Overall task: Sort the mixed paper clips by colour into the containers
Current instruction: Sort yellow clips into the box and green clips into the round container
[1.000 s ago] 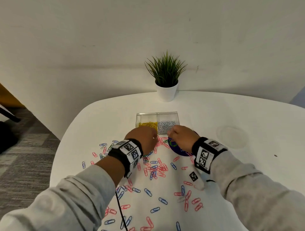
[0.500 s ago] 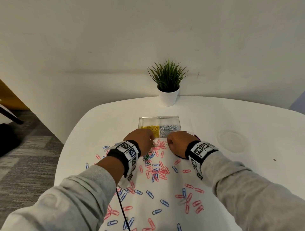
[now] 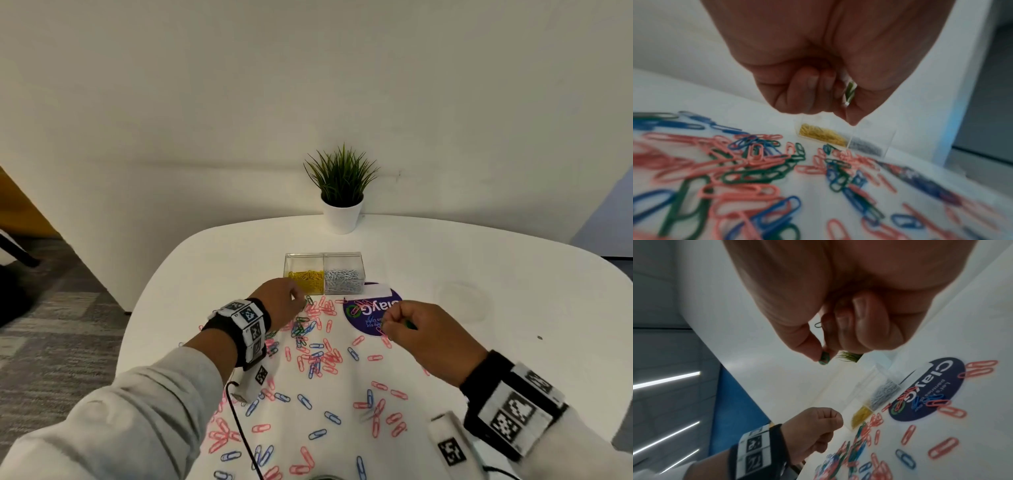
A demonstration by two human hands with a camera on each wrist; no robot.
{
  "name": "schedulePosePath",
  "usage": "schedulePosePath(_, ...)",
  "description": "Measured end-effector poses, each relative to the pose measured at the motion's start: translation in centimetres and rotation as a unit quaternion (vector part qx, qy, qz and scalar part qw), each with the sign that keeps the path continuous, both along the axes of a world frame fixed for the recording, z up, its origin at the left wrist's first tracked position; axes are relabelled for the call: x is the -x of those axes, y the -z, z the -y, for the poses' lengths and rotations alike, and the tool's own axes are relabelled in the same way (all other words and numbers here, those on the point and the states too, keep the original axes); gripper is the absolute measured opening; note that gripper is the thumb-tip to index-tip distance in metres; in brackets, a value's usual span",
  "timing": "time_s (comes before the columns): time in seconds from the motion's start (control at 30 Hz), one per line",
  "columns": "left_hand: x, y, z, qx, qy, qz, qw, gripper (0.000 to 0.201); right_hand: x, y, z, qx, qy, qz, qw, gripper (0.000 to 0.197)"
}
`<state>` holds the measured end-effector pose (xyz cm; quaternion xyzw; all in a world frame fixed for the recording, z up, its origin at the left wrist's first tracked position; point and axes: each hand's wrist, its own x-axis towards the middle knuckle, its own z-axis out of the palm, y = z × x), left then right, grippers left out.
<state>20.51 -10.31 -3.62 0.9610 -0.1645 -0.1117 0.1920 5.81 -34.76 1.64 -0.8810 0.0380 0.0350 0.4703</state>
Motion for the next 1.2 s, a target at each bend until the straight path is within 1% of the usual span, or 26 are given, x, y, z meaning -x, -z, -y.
schedulePosePath(0.1,1.2,-0.9,-1.4,0.021,-0.028,-0.017,0.999,0.011,2.7,-0.9,-1.9,0.036,-0.072,-0.005,0.997,0.013)
schedulePosePath(0.17,2.9,-1.9,-2.0,-0.008,-0.020,-0.021,1.000,0.016,4.5,-1.0,-3.7,0.076,-0.144,-0.015,0.987,0.011)
schedulePosePath(0.23,5.4,-2.9,-2.2,-0.018,-0.006,-0.033,0.999,0.020,6.4,-0.8,-5.5,0.136,-0.225,-0.021,0.965,0.007)
schedulePosePath(0.27,6.7,-3.4,-2.2,-0.002,-0.001,-0.052,0.999,0.020,7.2,-0.6,-6.4,0.165,-0.264,-0.018,0.950,0.006)
schedulePosePath(0.33,9.5,-4.4,-2.4,0.053,0.006,-0.109,0.993,0.020,8.6,0.1,-7.7,0.213,-0.326,0.001,0.921,0.011)
schedulePosePath(0.4,12.3,-5.4,-2.8,0.103,0.023,-0.166,0.980,0.025,9.7,0.8,-8.5,0.249,-0.357,0.020,0.900,0.013)
schedulePosePath(0.43,13.7,-5.9,-3.1,0.106,0.038,-0.182,0.977,0.028,10.1,1.1,-8.9,0.265,-0.365,0.025,0.892,0.013)
schedulePosePath(0.5,16.0,-6.5,-3.6,0.072,0.082,-0.184,0.977,0.030,10.5,1.7,-9.3,0.294,-0.369,0.029,0.881,0.015)
schedulePosePath(0.57,17.9,-6.6,-4.0,0.065,0.109,-0.179,0.976,0.033,10.8,1.8,-9.5,0.309,-0.376,0.021,0.873,0.021)
schedulePosePath(0.6,18.7,-6.5,-4.1,0.074,0.113,-0.175,0.975,0.035,10.8,1.7,-9.5,0.305,-0.379,0.012,0.873,0.025)
schedulePosePath(0.67,20.0,-6.4,-4.1,0.077,0.123,-0.146,0.979,0.031,11.0,1.5,-9.3,0.290,-0.380,0.002,0.878,0.033)
schedulePosePath(0.73,20.6,-6.3,-3.9,0.046,0.147,-0.104,0.983,0.024,11.0,0.9,-8.9,0.274,-0.370,0.004,0.888,0.034)
schedulePosePath(0.8,21.1,-6.3,-3.6,0.012,0.175,-0.064,0.982,0.019,10.8,0.1,-8.4,0.236,-0.344,-0.003,0.909,0.029)
schedulePosePath(0.87,21.5,-5.8,-3.2,0.019,0.186,-0.052,0.981,0.013,10.4,-0.8,-7.7,0.195,-0.308,-0.010,0.931,0.024)
schedulePosePath(0.93,22.1,-5.2,-2.8,0.033,0.200,-0.058,0.977,0.014,9.7,-1.4,-6.8,0.154,-0.269,-0.016,0.951,0.022)
schedulePosePath(1.0,22.6,-4.6,-2.5,0.027,0.234,-0.051,0.970,0.018,9.1,-1.7,-6.1,0.084,-0.226,-0.038,0.970,0.023)
schedulePosePath(1.03,22.8,-4.3,-2.4,0.020,0.251,-0.045,0.967,0.019,8.8,-1.7,-5.7,0.067,-0.208,-0.044,0.975,0.023)
schedulePosePath(1.1,23.0,-3.7,-2.3,0.004,0.275,-0.040,0.961,0.021,8.3,-1.5,-5.1,0.072,-0.187,-0.040,0.979,0.023)
schedulePosePath(1.2,23.2,-3.0,-2.1,-0.011,0.292,-0.031,0.956,0.022,7.7,-0.8,-4.4,0.126,-0.184,-0.029,0.974,0.019)
